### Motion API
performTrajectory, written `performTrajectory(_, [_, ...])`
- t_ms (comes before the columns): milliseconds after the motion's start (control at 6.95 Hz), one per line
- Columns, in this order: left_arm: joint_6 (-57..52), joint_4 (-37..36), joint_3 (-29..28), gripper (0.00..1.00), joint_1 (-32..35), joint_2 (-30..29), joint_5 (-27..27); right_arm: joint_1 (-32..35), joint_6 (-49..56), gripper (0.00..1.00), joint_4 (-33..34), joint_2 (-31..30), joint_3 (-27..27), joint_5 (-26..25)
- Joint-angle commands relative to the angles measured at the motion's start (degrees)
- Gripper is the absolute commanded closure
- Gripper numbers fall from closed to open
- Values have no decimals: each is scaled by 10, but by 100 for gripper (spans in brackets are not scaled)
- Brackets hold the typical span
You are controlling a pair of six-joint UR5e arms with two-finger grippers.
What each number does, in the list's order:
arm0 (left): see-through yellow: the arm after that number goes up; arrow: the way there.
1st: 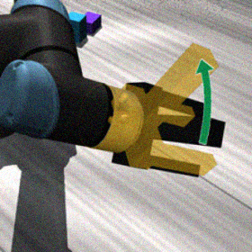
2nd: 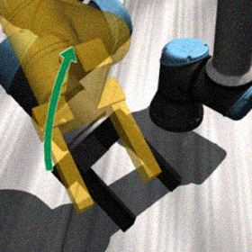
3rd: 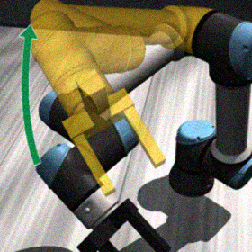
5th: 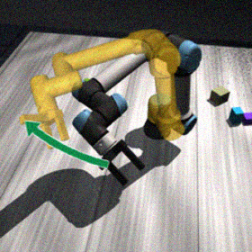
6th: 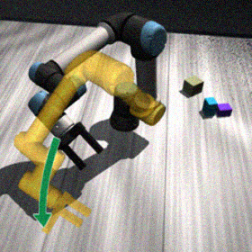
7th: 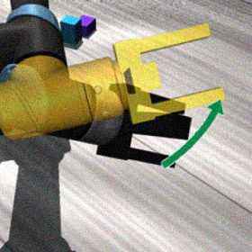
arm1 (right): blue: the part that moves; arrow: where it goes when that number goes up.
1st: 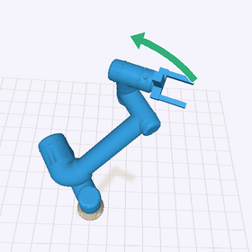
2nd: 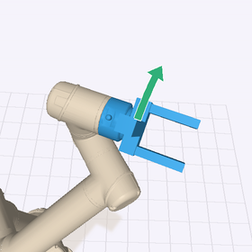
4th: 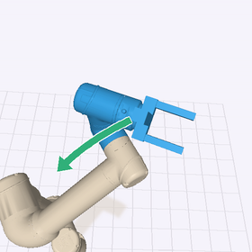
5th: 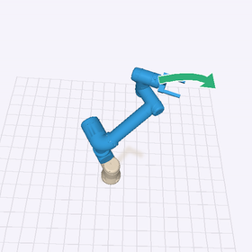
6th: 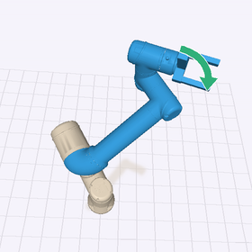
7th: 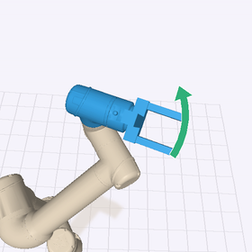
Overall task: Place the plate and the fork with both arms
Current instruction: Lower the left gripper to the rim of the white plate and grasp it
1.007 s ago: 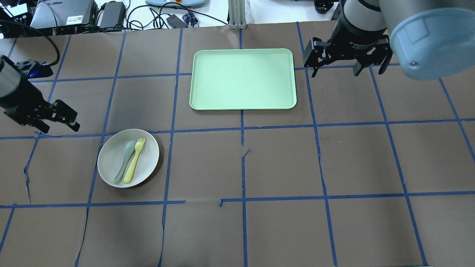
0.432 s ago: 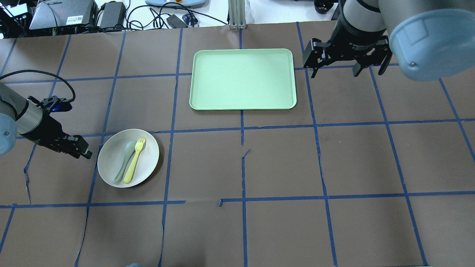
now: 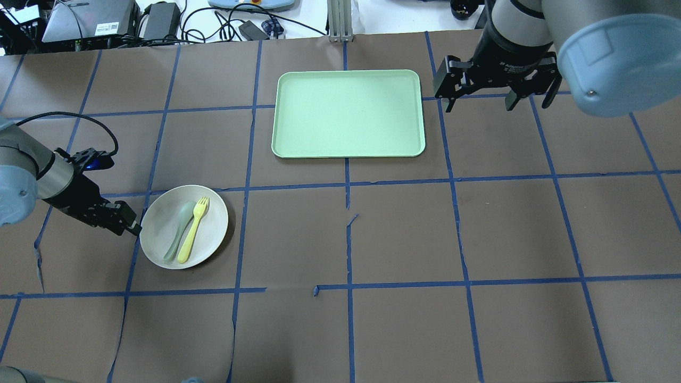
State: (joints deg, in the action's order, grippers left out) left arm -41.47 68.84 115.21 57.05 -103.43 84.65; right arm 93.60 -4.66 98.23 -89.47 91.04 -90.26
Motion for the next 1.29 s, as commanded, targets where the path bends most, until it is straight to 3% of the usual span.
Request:
performTrajectory(0, [2, 1, 0, 27, 0, -22, -5, 0, 0, 0, 0, 0, 0, 0])
performTrajectory(144, [3, 2, 0, 28, 1, -27, -9, 0, 0, 0, 0, 0, 0, 0])
performTrajectory(575, [5, 1, -1, 55, 2, -42, -22, 0, 0, 0, 0, 0, 0, 0])
performTrajectory(719, [6, 0, -2, 57, 3, -48, -23, 0, 0, 0, 0, 0, -1, 0])
performTrajectory(863, [10, 0, -3, 70, 3, -53, -22, 0, 0, 0, -1, 2, -3, -1])
performTrajectory(1007, [33, 0, -4, 100, 3, -54, -23, 0, -1, 0, 0, 2, -4, -5])
performTrajectory(1151, [49, -1, -5, 100, 3, -55, -22, 0, -1, 0, 0, 2, -4, -8])
